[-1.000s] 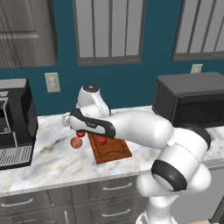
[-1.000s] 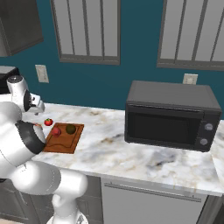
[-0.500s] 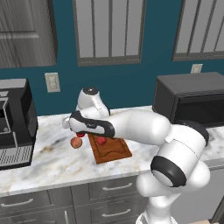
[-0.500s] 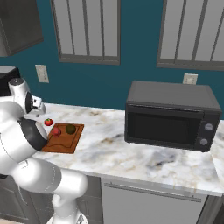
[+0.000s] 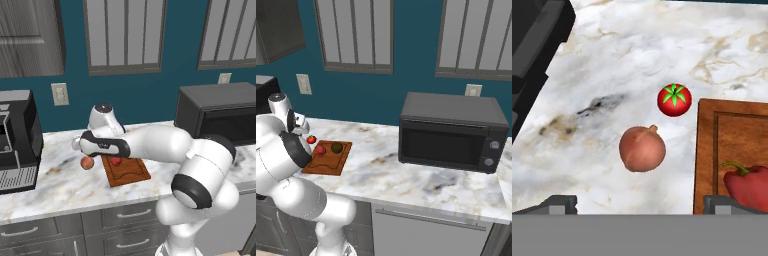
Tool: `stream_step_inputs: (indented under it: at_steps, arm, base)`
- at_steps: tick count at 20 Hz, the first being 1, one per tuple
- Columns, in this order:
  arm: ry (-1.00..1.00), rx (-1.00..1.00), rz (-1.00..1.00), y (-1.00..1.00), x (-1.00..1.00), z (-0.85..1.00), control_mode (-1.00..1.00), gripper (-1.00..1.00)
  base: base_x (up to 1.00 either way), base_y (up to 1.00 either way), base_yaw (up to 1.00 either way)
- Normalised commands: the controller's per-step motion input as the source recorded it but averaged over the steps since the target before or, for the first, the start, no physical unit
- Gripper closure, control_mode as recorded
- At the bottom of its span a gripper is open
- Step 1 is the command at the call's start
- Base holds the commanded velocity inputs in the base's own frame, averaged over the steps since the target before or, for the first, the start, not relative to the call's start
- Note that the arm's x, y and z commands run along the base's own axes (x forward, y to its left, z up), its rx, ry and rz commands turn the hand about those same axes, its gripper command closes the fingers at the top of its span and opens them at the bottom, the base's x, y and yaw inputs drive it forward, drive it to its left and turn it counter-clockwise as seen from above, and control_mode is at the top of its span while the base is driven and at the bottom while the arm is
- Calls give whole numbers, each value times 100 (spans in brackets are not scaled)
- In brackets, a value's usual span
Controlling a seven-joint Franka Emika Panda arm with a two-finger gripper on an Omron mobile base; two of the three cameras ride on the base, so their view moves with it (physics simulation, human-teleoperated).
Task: Place the avocado, onion, tomato, and bell pepper on the cutting board.
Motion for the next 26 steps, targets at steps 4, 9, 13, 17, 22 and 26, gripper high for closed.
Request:
stream_step_inputs:
  at_steps: [4,9,13,17,22,26]
  arm:
    - [0,0,-1,0,1,-20,-100,-100]
    - [0,0,-1,0,2,-19,-100,-100]
    - [0,0,-1,5,5,-14,-100,-100]
    - [0,0,-1,11,7,-14,-100,-100]
    - [0,0,-1,11,4,-10,-100,-100]
    - [0,0,-2,8,5,-8,-100,-100]
  base:
    - [0,0,0]
    - [0,0,0]
    - [0,0,0]
    - [0,0,0]
    - [0,0,0]
    - [0,0,0]
